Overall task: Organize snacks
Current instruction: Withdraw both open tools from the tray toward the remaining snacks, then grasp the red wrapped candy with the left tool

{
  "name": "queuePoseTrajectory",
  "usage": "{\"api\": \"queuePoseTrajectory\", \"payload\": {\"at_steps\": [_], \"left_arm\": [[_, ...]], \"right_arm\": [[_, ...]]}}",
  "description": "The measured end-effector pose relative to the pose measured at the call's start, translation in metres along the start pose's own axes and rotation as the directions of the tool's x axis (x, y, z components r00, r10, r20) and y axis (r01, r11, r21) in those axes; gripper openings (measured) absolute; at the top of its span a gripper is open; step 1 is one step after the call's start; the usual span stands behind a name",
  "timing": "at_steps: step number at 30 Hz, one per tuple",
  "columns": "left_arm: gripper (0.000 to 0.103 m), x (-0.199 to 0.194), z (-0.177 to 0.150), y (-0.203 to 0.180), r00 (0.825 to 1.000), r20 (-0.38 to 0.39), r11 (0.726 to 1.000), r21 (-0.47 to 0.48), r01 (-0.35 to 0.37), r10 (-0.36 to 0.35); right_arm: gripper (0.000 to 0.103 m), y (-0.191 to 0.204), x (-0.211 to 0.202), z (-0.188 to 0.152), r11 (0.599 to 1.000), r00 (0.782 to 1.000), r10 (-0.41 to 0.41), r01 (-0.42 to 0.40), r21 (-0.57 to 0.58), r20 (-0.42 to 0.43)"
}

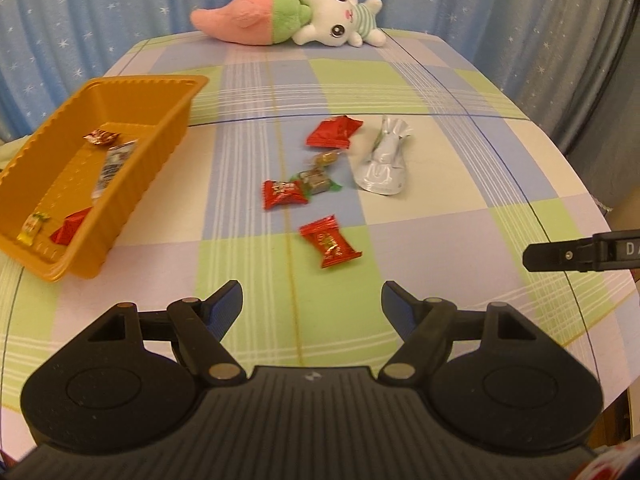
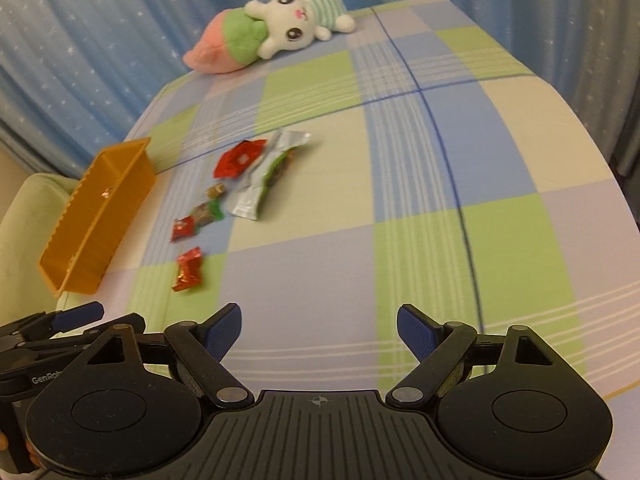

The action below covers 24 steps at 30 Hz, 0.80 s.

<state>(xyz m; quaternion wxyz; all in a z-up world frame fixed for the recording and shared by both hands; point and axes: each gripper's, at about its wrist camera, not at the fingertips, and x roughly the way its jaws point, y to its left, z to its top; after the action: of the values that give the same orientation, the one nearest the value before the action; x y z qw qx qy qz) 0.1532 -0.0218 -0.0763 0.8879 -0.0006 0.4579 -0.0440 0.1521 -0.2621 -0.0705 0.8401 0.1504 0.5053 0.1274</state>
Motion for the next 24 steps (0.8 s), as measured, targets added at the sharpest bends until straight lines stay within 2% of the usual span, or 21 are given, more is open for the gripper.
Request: {"api": "queuePoseTrajectory", "payload": {"at_steps": [11,15,22,24], "left_arm": [[0.072,0.035,0.019,-0.015,0.999,0.036,1.0,0.028,-0.013,0.012],[0.063,0.048,0.026,-0.014,0.999,0.033,0.999,0.027,-0.028,0.027],[0.057,0.066,0.03,-0.012,0.999,0.002,0.999,0.026,-0.044,0.044],[0.048,0.07,0.031,-0.012,0.999,-0.009,0.999,0.024,-0.041,0.042]], "right_arm": [[0.084,-0.029,-0.007,0.001,0.998,0.999,-0.052,0.052,0.039,0.013],[0.084,-0.035,-0.007,0.001,0.997,0.998,-0.061,0.06,0.05,0.017],[0.084,-0.04,-0.006,0.004,0.997,0.999,-0.048,0.047,0.054,0.016],[0.084,-0.04,-0.005,0.004,0.998,0.999,-0.044,0.043,0.052,0.015]]}}
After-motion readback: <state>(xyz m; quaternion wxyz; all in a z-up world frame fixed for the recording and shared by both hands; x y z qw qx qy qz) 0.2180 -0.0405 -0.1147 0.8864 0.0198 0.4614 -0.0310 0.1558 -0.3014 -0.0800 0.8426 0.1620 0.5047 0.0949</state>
